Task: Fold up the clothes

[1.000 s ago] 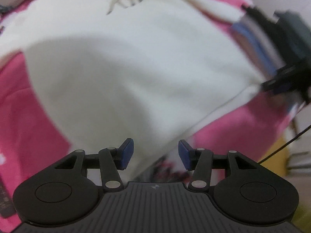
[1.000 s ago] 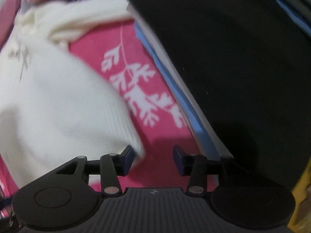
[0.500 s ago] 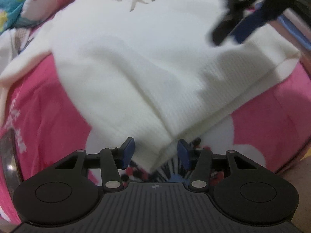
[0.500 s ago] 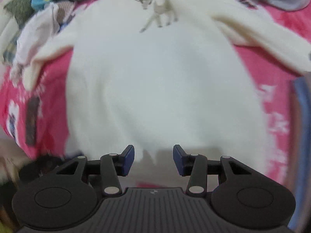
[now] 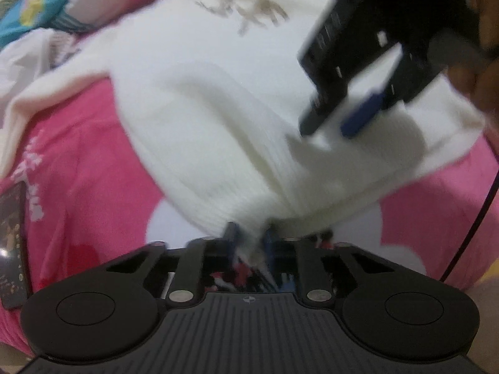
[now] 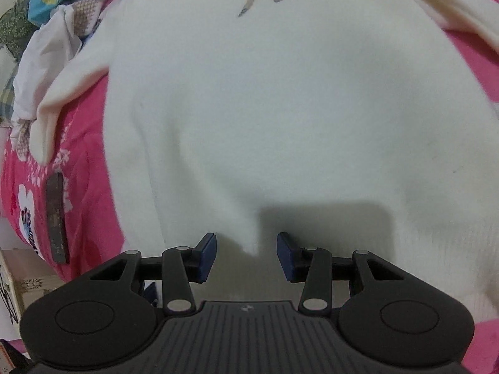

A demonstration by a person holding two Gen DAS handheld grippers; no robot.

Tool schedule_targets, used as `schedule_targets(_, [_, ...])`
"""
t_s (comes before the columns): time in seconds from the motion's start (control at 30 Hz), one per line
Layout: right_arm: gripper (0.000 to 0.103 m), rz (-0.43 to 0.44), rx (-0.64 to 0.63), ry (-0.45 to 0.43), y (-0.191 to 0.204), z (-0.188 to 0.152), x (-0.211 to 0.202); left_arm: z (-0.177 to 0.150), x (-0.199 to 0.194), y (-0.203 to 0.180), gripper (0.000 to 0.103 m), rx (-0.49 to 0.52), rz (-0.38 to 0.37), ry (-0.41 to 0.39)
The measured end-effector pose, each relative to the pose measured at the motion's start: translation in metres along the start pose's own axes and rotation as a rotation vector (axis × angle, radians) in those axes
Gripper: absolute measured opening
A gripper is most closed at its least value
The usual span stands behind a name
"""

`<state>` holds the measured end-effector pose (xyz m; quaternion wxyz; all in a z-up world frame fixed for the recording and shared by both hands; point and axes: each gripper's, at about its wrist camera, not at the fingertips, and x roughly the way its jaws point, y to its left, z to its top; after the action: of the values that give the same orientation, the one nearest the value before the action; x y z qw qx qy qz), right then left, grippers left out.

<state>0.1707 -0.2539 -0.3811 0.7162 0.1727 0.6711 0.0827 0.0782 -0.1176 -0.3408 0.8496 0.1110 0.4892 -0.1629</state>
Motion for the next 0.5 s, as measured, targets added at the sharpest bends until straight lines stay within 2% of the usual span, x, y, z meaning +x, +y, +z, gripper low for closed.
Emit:
schedule_targets(0.2, [0.045,-0.002,0.009,0.017,0.003,-0.001,0.003,-0.001,-0.022,0.043,0.006,-0.381,-0.083,-0.027])
schedule_targets(0.27, [0.045,-0.005,-0.004,0.019,0.004,-0.003,0.002,-0.012,-0.026,0.064,0.005,-0.559,-0.111,-0.019])
schedule_targets(0.33, [0.045,-0.014,-0.013,0.019,0.005,-0.003,0.002,-0.029,-0.034,0.086,0.005,-0.791,-0.153,-0.023])
schedule_targets(0.4, [0.045,-0.014,-0.01,0.019,0.005,-0.003,0.003,-0.051,-0.038,0.109,0.005,-1.064,-0.206,-0.039])
schedule_targets(0.5, [0.045,-0.018,-0.013,0.023,0.003,-0.004,0.003,-0.077,-0.031,0.125,0.005,-1.259,-0.195,-0.034])
